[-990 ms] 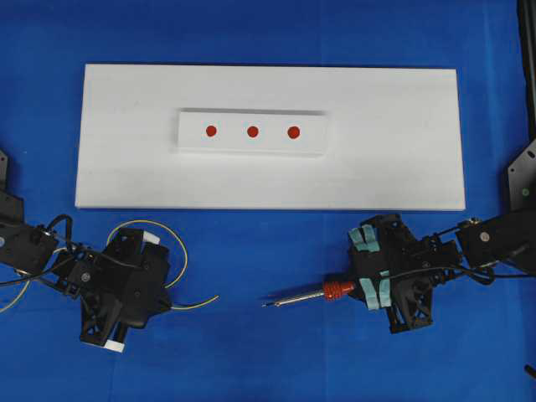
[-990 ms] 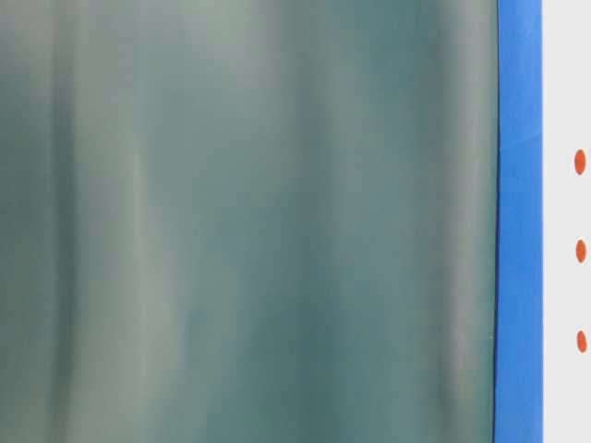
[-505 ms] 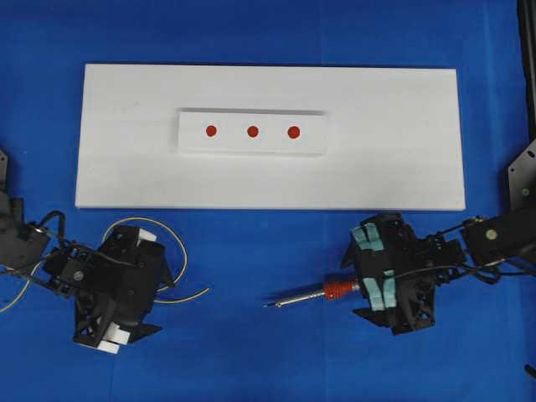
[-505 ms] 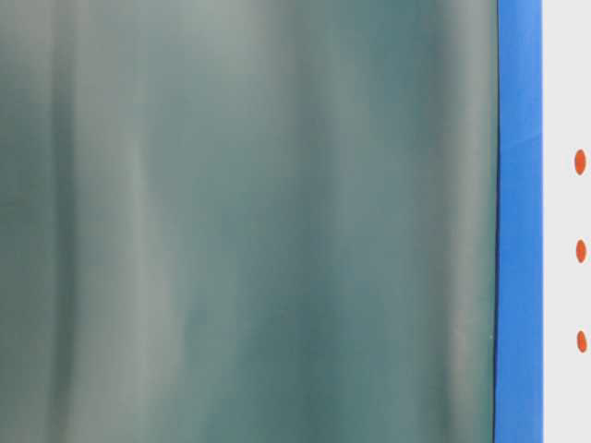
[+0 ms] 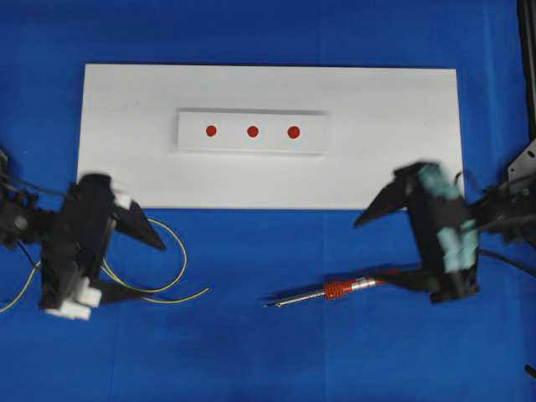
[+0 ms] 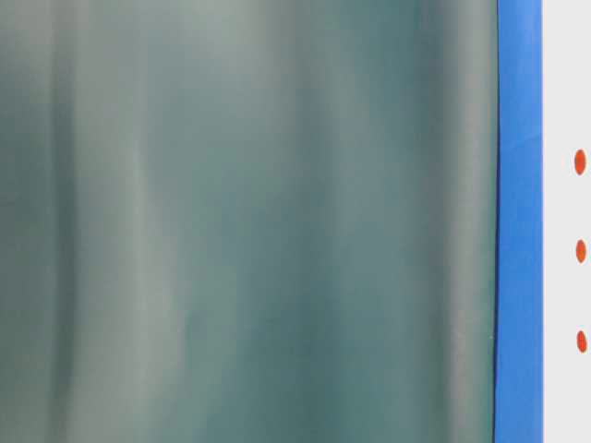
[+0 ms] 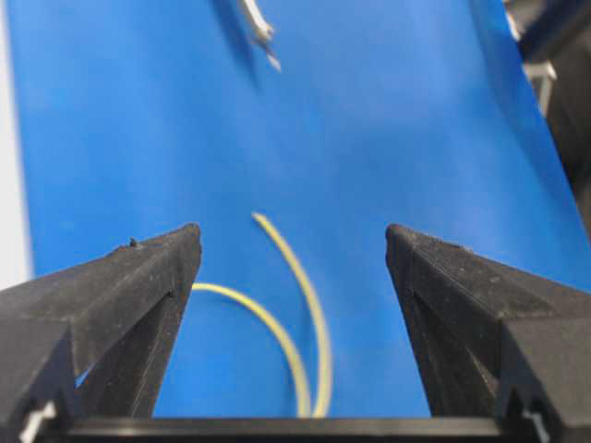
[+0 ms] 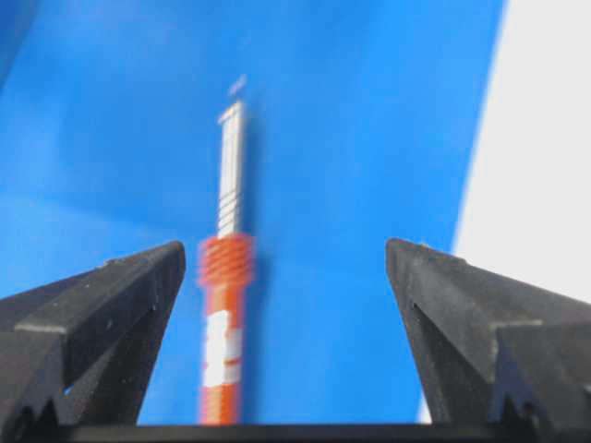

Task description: Touch the tip of the soldering iron to the tip of the solder at the mark.

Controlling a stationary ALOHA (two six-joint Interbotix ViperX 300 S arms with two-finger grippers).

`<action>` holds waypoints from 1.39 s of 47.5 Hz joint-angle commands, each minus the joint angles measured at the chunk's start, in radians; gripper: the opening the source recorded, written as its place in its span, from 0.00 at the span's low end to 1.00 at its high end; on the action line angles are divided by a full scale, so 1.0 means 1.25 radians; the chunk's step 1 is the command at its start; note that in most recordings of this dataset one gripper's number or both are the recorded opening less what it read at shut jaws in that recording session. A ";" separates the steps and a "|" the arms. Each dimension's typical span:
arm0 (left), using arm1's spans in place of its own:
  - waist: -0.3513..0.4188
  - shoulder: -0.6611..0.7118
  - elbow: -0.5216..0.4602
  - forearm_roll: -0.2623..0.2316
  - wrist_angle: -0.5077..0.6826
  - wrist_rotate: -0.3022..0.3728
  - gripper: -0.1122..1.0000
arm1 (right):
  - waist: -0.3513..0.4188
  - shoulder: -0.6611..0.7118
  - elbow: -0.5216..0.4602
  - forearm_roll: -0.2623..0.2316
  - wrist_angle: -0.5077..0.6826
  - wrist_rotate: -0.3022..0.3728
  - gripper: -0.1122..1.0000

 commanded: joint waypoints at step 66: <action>0.209 -0.600 0.377 0.001 0.006 0.157 0.77 | -0.241 -0.328 0.376 -0.076 -0.185 0.074 0.79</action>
